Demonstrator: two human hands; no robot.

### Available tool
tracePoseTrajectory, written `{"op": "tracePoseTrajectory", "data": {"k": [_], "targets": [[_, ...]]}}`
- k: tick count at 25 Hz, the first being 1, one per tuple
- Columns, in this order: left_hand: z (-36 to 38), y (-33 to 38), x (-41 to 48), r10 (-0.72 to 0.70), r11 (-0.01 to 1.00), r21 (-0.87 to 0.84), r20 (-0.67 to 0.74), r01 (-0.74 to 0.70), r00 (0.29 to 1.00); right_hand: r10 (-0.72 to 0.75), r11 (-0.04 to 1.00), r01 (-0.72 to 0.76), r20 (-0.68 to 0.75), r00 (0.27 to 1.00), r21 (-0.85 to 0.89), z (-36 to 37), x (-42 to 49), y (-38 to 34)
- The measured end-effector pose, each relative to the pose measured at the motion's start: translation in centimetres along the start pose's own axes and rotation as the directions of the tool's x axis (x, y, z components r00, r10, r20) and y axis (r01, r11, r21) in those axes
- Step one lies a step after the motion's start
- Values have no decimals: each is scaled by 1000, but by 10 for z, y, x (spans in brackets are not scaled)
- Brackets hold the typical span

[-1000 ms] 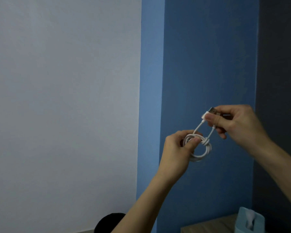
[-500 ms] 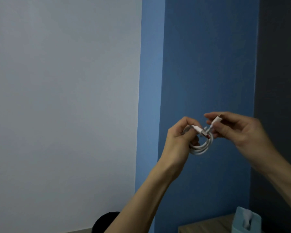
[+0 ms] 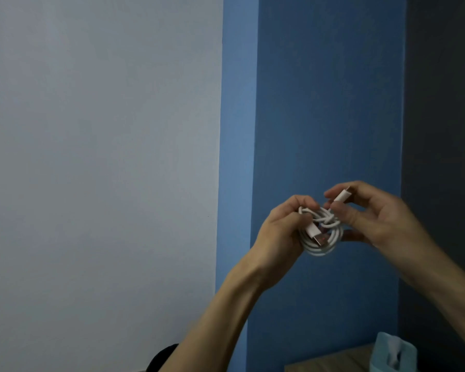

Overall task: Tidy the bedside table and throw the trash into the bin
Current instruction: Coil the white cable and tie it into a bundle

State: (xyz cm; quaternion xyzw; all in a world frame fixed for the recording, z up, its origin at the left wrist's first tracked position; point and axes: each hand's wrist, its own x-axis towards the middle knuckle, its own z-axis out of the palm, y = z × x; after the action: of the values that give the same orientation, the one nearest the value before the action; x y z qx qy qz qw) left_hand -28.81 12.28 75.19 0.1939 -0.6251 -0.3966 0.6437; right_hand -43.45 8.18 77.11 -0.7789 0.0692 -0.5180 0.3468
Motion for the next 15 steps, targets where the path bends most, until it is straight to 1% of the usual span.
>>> {"op": "tracePoseTrajectory", "data": {"k": [1,3,6,8,10,12,15], "targets": [[-1,0,1,12,1000,10,-7,-11,1000,1,1000,-1,25,1000,0,-2,-1,0],[-4,-1,2,40,996,79,-10,-39,999,-44,999,44,14,999,-32,-1,-2,-3],[-8,-1,1,93,952,291,1,-90,996,-91,993,84,-91,992,-78,-1,1,-2],[-9,2,0,120,913,391,20,-118,993,-90,994,83,-101,991,-71,-2,2,-1],[-7,6,-1,140,892,430,35,-141,990,-101,993,95,-96,990,-67,-2,2,1],[-5,8,-1,154,868,472,35,-152,987,-93,995,89,-124,988,-39,-3,3,4],[-2,12,1,125,838,532,30,-121,992,-114,993,108,-169,979,-48,-2,3,7]]}}
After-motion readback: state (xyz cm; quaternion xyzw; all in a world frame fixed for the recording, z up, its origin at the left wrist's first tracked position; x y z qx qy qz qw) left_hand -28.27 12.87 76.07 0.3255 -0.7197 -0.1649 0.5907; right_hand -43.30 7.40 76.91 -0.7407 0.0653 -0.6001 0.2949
